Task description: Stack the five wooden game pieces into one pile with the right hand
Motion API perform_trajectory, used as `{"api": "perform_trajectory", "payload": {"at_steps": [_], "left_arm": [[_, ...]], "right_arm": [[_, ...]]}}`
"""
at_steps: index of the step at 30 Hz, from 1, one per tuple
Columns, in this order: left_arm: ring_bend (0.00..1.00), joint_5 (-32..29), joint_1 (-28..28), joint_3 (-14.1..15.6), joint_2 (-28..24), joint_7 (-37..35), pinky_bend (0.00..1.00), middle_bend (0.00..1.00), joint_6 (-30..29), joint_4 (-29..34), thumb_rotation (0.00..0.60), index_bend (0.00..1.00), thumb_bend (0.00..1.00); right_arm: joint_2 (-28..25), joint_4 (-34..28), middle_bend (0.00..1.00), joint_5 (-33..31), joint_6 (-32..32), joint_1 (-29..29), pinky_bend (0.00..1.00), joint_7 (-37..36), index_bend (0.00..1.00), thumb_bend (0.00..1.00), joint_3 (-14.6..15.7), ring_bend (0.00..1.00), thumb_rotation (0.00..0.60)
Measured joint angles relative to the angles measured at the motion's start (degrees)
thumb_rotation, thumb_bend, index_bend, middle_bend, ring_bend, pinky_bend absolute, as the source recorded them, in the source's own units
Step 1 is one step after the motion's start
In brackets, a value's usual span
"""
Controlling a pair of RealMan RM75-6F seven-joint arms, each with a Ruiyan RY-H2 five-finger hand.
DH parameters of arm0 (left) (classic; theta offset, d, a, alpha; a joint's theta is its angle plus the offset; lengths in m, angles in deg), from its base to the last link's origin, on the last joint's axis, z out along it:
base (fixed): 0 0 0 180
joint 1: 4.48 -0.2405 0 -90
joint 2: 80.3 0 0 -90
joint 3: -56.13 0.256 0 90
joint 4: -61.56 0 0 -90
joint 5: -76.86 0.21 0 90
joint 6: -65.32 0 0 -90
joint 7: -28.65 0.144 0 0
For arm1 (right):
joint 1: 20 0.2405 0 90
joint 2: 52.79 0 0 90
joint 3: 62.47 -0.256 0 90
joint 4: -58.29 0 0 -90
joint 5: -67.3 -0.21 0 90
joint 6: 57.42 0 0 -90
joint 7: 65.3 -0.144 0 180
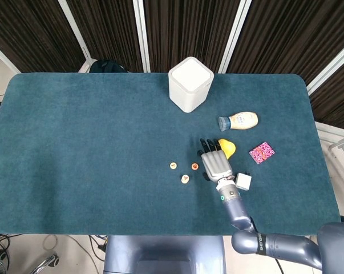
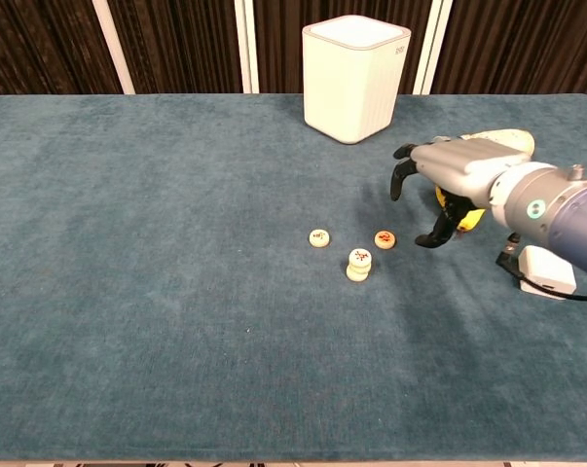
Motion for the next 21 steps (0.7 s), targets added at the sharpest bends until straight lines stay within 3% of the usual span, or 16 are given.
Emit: {"api": "perform_trajectory", "payload": {"at_steps": [13,21], "left_arm": [[0.0,-0.1,0.1,0.0,0.1,0.1,0.09,0.0,0.1,-0.2,0.6,0.05,0.15],[0.0,-0.1,0.1,0.0,0.2,0.0,0.09,0.0,0.1,-0.2,0.6,0.05,0.15]], "right_arm": [[4.6,5.9,0.0,1.3,-1.1,0.7,0.0,-2.7,0.42,0.31,0.3,0.0,0.6],[7.0,8.6,0.0,0.9,-1.0,1.1,0.0,-2.9,0.44,0.39,-0.3,0.0,0.6]]}}
